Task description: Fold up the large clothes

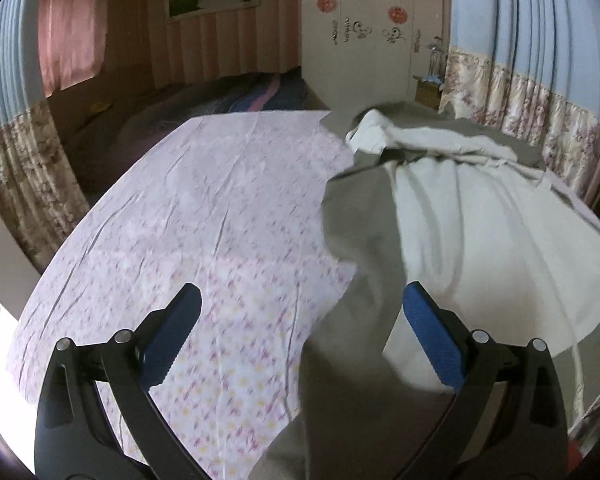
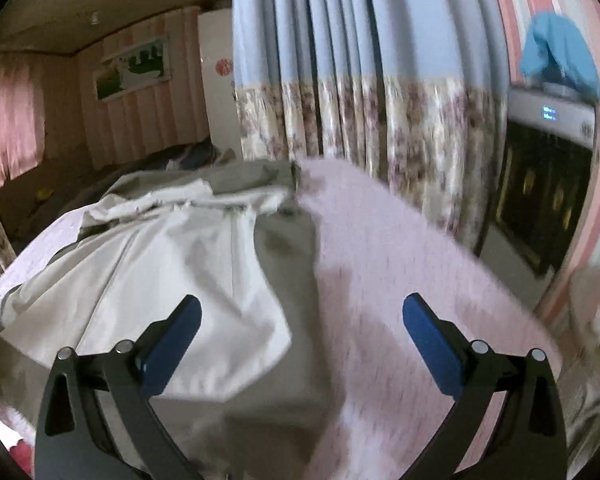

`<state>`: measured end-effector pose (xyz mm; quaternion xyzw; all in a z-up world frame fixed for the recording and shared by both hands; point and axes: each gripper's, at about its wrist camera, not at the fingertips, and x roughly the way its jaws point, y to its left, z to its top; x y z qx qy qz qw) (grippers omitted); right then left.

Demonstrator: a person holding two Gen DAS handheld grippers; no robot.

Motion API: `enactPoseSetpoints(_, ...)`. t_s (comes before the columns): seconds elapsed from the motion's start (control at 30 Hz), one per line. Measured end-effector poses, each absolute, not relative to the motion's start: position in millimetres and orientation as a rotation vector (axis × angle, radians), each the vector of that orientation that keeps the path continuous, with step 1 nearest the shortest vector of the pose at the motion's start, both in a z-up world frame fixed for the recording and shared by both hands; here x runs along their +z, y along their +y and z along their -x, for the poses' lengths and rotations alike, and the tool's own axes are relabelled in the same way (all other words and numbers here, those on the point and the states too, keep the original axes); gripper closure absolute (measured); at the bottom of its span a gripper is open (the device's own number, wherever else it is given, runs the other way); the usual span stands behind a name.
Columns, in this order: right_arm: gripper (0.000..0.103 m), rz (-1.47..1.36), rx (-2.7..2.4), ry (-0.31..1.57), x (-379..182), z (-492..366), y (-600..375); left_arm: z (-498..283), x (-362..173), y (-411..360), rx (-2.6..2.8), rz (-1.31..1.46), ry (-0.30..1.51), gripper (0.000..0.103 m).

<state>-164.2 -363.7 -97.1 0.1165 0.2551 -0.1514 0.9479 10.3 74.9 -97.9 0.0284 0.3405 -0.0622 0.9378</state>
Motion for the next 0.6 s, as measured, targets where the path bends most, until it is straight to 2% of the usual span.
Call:
enactPoseSetpoints(0.33,0.005,-0.207,-0.239,0.593,-123,191,-329,17,-131,73,-0.146,-0.100,0.787,0.003)
enactPoseSetpoints(0.5,0.034,-0.304,-0.201,0.688,-140,184,-334,18,-138,76,-0.166,-0.065,0.803,0.004)
enactPoseSetpoints(0.53,0.036,-0.304,-0.212,0.697,-143,183,-334,18,-139,77,-0.169,-0.062,0.806,0.004)
enactPoseSetpoints(0.57,0.047,-0.300,-0.218,0.694,-143,184,-333,18,-138,78,-0.171,-0.062,0.806,0.004)
enactPoseSetpoints(0.6,0.067,-0.300,-0.209,0.695,-142,183,-333,18,-137,78,-0.171,-0.066,0.806,0.004)
